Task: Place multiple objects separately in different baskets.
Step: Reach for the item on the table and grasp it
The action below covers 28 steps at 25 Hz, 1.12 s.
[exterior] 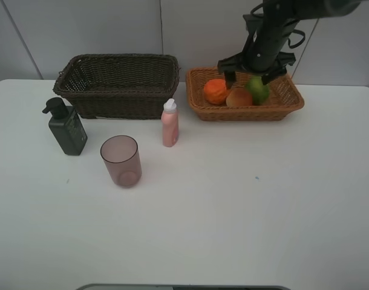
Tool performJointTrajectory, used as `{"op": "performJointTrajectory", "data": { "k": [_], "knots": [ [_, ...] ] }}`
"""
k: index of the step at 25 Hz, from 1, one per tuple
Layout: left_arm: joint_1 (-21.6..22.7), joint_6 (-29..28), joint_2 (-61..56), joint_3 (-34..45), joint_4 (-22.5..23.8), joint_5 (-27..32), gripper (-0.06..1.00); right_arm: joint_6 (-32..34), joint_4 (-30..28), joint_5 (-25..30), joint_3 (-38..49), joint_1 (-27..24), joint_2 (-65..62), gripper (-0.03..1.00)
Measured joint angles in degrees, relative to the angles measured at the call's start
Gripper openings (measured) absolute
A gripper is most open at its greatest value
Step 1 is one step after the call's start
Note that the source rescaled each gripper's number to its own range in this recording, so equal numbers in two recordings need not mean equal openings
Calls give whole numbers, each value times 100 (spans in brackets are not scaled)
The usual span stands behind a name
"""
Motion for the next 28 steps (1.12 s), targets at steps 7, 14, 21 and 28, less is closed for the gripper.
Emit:
{"op": "performJointTrajectory", "data": {
  "k": [7,14,21,28],
  "knots": [
    [0,0,0,0,0,0,100,-146,18,629,0,163,-332,90],
    [0,0,0,0,0,0,100,-237,177,676,818,-121,-1275,93],
    [0,0,0,0,0,0,100,-757,668,990,2162,-883,-2816,93],
    [0,0,0,0,0,0,100,-1245,1210,1425,3116,-1376,-4818,93]
  ]
}}
